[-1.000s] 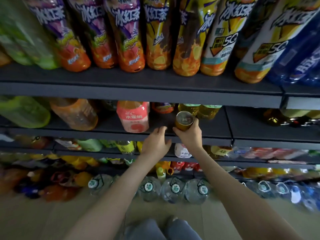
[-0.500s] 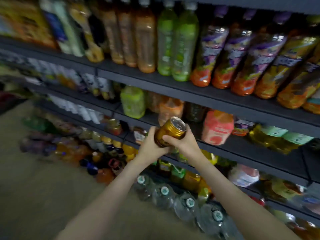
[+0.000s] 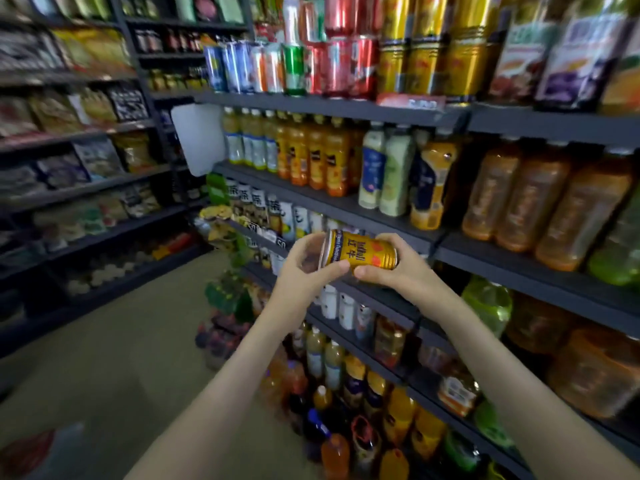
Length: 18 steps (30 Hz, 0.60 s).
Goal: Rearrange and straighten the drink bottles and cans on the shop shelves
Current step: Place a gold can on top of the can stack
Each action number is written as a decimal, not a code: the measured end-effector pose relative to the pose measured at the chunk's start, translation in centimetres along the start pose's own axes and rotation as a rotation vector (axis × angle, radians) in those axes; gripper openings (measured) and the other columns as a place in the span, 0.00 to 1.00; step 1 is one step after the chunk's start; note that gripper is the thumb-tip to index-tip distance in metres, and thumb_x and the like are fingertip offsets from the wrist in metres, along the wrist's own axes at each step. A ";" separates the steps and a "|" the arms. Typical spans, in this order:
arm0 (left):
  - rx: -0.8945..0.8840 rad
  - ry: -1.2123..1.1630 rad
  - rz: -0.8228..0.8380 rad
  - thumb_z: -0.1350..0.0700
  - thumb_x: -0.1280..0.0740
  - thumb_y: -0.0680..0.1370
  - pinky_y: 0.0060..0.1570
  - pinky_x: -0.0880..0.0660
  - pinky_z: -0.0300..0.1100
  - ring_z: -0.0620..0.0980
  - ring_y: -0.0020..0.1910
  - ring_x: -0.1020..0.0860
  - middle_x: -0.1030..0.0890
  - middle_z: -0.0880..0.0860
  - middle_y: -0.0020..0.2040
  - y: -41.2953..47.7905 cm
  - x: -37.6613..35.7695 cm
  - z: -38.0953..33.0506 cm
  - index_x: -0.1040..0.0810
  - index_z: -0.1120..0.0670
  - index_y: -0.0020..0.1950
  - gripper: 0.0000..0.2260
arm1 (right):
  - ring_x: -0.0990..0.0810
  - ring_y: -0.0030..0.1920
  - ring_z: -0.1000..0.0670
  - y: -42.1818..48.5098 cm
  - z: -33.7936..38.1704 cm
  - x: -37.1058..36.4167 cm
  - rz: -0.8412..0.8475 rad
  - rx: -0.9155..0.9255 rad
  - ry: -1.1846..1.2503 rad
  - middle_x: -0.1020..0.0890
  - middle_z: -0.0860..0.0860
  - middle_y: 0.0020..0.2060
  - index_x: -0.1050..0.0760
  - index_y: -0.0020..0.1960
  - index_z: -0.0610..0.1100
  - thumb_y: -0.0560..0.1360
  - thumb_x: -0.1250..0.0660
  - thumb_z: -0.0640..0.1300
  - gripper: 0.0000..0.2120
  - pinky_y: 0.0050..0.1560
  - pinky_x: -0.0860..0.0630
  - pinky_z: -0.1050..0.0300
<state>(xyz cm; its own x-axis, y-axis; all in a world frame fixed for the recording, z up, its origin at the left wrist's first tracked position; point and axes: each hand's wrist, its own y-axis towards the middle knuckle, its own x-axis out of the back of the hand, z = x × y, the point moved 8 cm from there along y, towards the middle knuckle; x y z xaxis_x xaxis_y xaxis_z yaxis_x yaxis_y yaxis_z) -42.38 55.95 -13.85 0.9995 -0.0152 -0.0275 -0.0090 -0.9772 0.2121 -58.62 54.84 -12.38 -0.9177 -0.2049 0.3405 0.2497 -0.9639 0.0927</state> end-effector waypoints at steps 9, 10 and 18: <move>-0.212 -0.046 -0.081 0.56 0.26 0.72 0.47 0.22 0.42 0.44 0.49 0.19 0.20 0.50 0.56 16.8 12.4 -3.8 0.24 0.46 0.58 0.17 | 0.23 0.45 0.66 18.4 7.9 -7.3 -0.056 0.257 -0.298 0.20 0.62 0.46 0.29 0.54 0.60 0.67 0.26 0.59 0.19 0.42 0.28 0.72; -0.227 -0.031 -0.084 0.53 0.24 0.70 0.49 0.22 0.43 0.45 0.52 0.19 0.20 0.50 0.57 18.8 13.7 -4.3 0.24 0.44 0.58 0.19 | 0.22 0.45 0.66 20.5 8.7 -8.0 -0.062 0.272 -0.300 0.21 0.62 0.46 0.28 0.52 0.61 0.67 0.26 0.59 0.17 0.43 0.27 0.70; -0.370 0.084 -0.061 0.55 0.23 0.69 0.55 0.23 0.44 0.43 0.56 0.22 0.20 0.44 0.55 30.6 21.4 -8.4 0.26 0.45 0.63 0.25 | 0.25 0.51 0.65 33.1 15.0 -11.5 -0.200 0.403 -0.325 0.22 0.64 0.52 0.29 0.58 0.59 0.66 0.25 0.58 0.23 0.48 0.31 0.69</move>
<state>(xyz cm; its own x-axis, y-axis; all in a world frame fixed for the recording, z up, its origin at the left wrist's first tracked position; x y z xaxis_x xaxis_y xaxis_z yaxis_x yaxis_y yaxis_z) -21.05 27.49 0.29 0.9970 0.0734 0.0262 0.0468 -0.8330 0.5513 -35.18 27.89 0.84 -0.8323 0.1002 0.5451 0.2373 -0.8244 0.5138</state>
